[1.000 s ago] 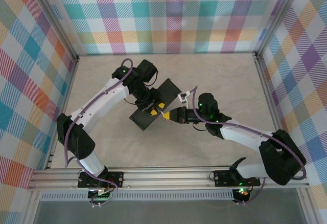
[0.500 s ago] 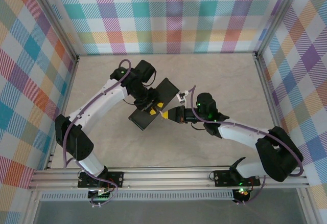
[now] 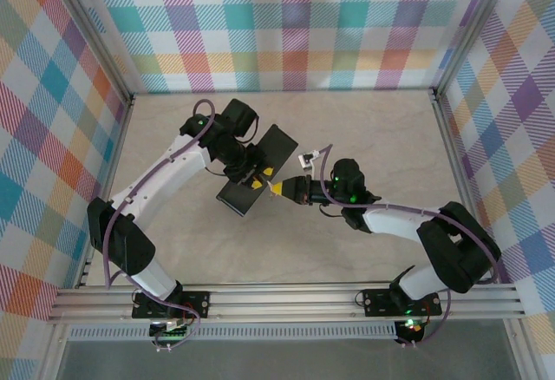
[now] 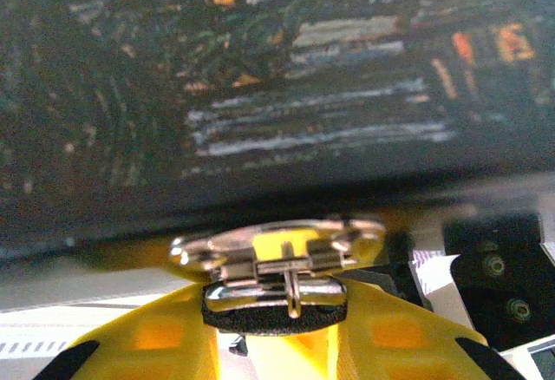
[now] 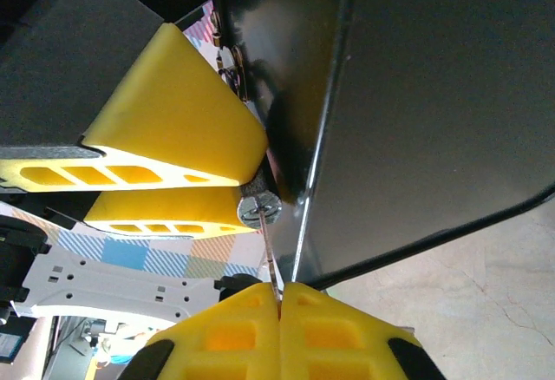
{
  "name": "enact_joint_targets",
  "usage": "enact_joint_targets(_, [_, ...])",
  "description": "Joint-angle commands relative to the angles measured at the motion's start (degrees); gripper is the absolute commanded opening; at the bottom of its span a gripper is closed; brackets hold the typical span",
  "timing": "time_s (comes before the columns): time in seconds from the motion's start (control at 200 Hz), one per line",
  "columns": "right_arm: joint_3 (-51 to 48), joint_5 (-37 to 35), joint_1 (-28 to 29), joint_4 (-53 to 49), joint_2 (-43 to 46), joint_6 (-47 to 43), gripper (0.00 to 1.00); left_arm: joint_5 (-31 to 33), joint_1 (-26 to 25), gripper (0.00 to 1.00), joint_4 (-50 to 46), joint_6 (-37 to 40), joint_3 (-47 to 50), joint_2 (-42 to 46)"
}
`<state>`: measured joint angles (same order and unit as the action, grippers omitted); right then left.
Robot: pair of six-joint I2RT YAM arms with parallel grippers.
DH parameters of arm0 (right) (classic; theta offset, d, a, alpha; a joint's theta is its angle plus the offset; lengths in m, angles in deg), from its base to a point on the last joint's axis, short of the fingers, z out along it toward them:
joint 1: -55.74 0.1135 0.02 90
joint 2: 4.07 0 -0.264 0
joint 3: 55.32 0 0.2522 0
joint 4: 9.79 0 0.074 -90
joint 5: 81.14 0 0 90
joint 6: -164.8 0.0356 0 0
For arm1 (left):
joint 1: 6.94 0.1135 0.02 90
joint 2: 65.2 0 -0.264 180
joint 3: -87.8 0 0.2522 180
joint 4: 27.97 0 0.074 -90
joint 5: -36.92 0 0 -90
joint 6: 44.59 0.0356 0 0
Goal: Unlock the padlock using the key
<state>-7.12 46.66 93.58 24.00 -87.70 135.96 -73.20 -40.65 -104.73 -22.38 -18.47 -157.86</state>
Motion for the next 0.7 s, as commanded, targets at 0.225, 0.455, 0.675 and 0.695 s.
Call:
enact_joint_targets(0.225, [3.6, -1.4, -0.4, -0.6, 8.1, -11.0, 0.0, -6.7, -0.6, 0.0, -6.8, 12.3, -6.1, -2.4])
enact_joint_targets(0.455, [6.2, 2.3, -1.5, 3.1, 4.1, -8.2, 0.0, -8.6, -0.6, 0.0, -2.7, 10.4, -1.0, -0.6])
enact_joint_targets(0.675, [6.8, 5.5, -1.0, 14.4, 0.8, -2.2, 0.0, -8.9, -0.6, 0.0, -3.3, 12.2, -2.0, -1.0])
enact_joint_targets(0.695, [6.7, 5.5, -1.1, 15.2, 0.8, -1.5, 0.0, -8.7, -0.6, 0.0, -3.6, 12.5, -2.2, -1.0])
